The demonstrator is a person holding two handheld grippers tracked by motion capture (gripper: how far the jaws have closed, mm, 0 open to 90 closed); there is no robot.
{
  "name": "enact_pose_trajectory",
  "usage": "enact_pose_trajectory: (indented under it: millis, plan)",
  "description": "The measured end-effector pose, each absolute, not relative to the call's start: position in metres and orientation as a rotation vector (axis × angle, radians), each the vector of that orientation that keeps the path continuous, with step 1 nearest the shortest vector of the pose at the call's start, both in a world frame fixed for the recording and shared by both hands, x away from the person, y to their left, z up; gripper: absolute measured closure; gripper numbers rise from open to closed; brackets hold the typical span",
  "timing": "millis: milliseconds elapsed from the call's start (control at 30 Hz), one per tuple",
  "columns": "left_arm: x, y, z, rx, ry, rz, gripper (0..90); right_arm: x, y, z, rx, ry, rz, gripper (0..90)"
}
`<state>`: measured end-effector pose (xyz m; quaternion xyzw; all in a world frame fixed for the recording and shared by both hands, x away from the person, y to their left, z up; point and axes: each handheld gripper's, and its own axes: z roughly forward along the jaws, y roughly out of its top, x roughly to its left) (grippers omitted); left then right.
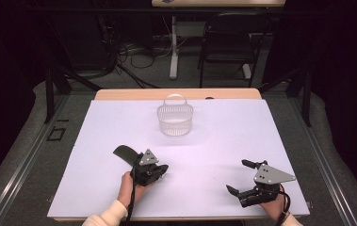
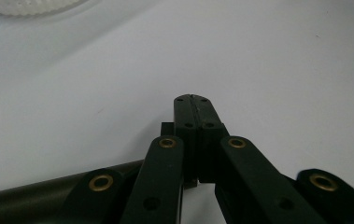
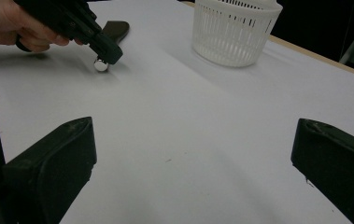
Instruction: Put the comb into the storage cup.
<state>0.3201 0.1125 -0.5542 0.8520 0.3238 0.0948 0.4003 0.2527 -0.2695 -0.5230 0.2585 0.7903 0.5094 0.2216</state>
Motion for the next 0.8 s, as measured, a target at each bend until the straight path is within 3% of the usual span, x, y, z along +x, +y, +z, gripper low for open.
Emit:
enact_pose_trajectory:
  millis: [800]
  plan:
    - [0.311,0.126,-0.554,2.22,0.837,0.185,89.9,0.252,-0.271,-0.523,0.721,2.178,1.403,0.0]
